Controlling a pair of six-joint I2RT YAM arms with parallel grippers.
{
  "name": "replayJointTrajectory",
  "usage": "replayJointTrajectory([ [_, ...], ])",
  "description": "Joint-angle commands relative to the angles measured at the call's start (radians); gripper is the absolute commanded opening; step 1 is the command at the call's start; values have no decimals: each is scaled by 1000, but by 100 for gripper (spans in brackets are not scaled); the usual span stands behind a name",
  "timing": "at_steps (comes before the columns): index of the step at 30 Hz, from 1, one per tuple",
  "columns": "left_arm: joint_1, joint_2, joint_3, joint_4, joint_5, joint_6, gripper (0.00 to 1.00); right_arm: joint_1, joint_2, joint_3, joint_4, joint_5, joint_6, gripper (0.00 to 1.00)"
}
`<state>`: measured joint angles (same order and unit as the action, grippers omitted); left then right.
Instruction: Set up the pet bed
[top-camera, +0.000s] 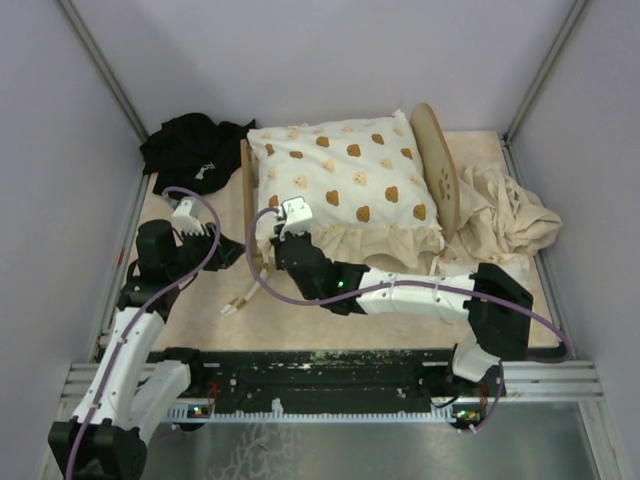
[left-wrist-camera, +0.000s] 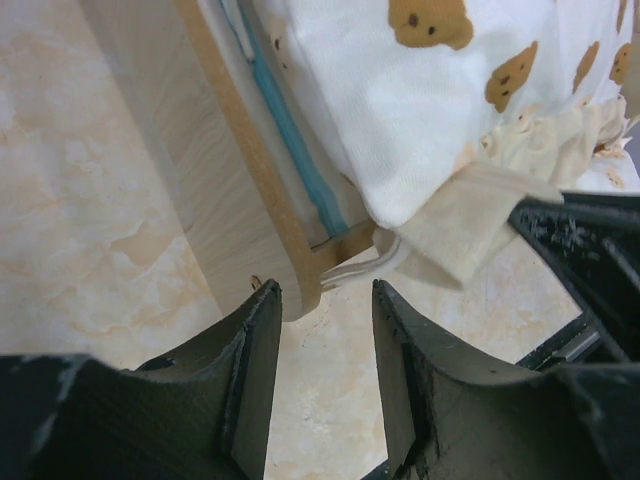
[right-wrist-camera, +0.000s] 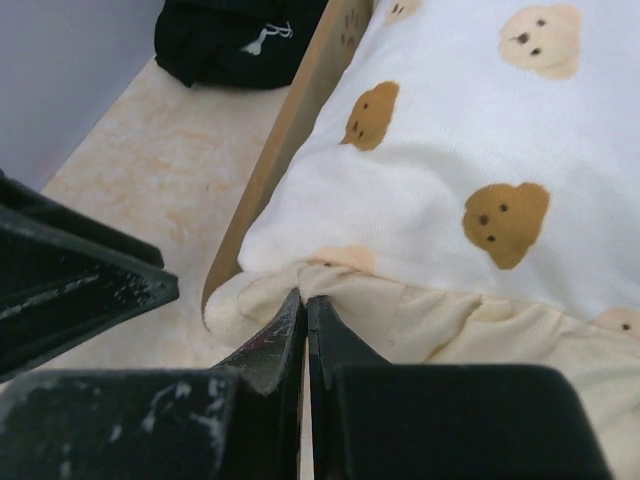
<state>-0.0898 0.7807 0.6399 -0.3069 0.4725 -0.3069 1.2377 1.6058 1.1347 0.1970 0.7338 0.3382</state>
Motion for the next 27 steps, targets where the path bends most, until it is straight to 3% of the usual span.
replayJointTrajectory([
  [1,-16,-32,-11,98,58,45,48,-57,-73,51,22,-53,-30,0],
  [7,-97,31,3,132,79,82,48,-126,-97,46,26,-99,-34,0],
  [14,-318,79,-8,153,-141,92,50,-196,-102,26,57,-151,-12,0],
  [27,-410,212,-36,216,-278,107,48,-333,-99,-14,92,-290,82,0],
])
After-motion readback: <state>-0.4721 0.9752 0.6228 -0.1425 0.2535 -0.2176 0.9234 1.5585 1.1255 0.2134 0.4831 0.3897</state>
